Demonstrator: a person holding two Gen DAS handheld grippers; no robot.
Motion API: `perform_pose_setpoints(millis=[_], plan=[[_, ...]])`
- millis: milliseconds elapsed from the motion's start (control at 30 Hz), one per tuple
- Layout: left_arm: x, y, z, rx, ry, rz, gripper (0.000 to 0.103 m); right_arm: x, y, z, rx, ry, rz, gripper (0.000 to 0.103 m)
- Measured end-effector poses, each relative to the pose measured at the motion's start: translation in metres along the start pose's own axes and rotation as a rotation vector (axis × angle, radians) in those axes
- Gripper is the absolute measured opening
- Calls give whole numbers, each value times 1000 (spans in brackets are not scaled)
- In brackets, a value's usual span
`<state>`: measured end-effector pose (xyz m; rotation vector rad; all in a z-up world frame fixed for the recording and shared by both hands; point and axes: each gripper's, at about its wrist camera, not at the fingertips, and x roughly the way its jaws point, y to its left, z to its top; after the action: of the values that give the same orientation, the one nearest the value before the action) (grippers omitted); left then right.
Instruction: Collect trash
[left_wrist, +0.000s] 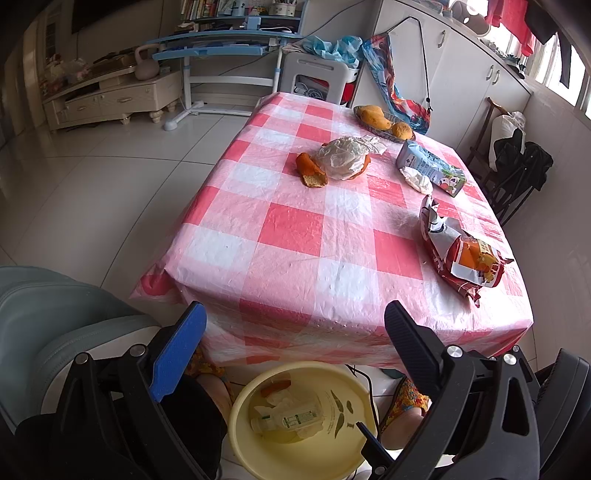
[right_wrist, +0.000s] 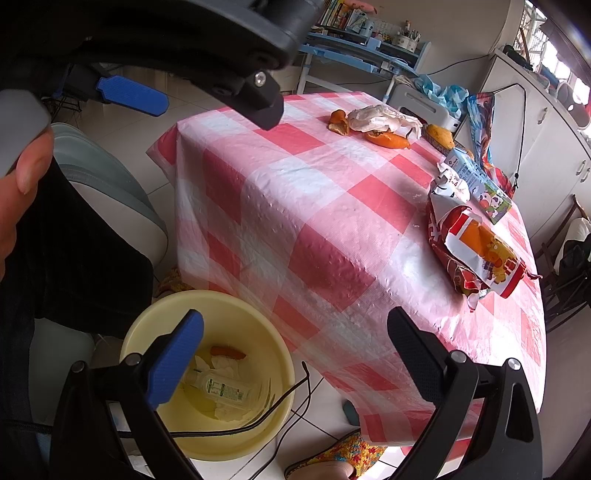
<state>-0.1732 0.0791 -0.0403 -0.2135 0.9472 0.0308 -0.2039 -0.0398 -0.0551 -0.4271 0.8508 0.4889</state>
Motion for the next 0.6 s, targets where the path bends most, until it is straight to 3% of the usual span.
perform_pose_setpoints(millis=[600], plan=[[0, 2, 1, -10, -2, -4, 94, 1, 0, -1, -3, 1, -2, 95]])
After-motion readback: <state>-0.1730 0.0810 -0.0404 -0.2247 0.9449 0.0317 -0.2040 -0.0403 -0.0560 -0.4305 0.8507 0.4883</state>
